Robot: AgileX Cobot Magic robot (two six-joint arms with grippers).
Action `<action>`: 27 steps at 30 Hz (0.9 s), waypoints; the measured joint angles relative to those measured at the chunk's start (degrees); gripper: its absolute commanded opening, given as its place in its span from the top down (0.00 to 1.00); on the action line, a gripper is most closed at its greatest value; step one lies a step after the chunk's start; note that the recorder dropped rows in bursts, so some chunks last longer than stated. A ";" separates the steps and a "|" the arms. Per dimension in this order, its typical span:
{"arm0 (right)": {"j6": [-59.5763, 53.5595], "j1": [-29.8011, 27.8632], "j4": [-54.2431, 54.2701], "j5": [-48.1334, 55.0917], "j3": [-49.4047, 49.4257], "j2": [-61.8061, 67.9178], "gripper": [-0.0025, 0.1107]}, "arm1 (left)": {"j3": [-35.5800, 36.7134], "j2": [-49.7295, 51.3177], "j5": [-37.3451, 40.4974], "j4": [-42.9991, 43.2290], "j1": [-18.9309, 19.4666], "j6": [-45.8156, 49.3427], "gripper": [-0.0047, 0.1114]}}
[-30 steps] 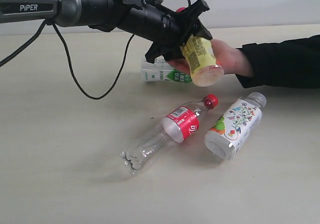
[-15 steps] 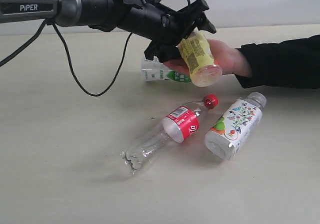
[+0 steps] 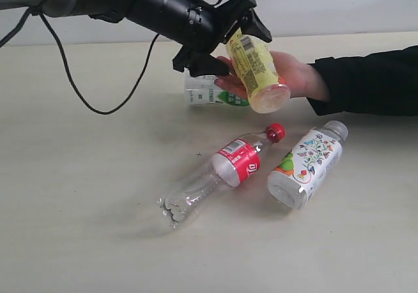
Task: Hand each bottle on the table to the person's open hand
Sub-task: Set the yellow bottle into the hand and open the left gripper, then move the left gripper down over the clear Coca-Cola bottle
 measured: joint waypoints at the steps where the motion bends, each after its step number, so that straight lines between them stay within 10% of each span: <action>1: 0.00 0.00 0.00 0.00 0.00 0.00 0.98 | 0.00 -0.15 1.09 0.12 0.50 0.63 0.19; 27: 0.00 0.00 0.00 0.00 0.00 0.00 0.98 | 0.00 -15.99 19.44 29.33 4.32 14.12 0.25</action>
